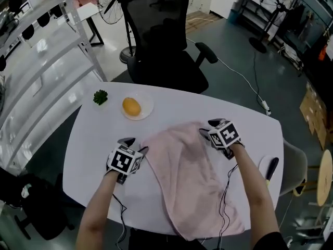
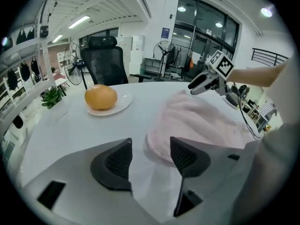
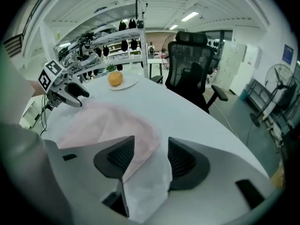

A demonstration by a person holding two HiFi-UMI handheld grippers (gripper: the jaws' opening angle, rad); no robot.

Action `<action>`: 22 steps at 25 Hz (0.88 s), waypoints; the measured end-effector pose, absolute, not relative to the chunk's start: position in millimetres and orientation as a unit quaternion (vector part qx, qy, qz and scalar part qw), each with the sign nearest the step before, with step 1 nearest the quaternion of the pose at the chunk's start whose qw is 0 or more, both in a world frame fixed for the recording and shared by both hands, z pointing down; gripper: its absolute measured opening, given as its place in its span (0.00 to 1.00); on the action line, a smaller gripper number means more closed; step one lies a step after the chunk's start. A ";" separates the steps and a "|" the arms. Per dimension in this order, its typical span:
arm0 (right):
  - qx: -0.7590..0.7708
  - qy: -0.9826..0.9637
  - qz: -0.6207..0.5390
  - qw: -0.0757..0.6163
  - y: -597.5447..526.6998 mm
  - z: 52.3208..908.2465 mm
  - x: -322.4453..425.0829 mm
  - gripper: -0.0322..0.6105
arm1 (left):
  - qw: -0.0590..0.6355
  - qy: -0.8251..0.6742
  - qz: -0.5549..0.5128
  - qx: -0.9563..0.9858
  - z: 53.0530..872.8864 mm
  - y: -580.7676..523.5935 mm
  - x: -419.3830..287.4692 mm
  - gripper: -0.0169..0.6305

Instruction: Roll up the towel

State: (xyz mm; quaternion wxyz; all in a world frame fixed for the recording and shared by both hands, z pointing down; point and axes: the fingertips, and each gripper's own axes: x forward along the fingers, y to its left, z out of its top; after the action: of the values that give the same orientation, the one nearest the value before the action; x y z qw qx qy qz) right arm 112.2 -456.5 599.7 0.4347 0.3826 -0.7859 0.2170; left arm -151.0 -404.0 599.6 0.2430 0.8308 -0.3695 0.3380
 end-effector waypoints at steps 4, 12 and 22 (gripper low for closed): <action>0.377 -0.785 0.223 0.439 -471.9 610.8 105.8 0.37 | 0.251 -0.343 0.347 0.836 608.4 -406.2 -140.8 0.38; 0.379 -0.787 0.198 0.446 -487.7 593.7 105.9 0.09 | 0.130 -0.316 0.418 0.842 594.5 -425.3 -133.2 0.07; 0.431 -0.764 0.181 0.444 -519.0 550.0 169.7 0.09 | 0.000 -0.282 0.453 0.846 541.9 -502.3 -89.5 0.07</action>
State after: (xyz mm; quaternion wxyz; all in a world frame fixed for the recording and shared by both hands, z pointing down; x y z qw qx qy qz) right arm 169.7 -519.0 550.0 0.4444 0.4306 -0.7644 0.1809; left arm -89.5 -502.3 541.9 0.0004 0.8459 -0.2821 0.4526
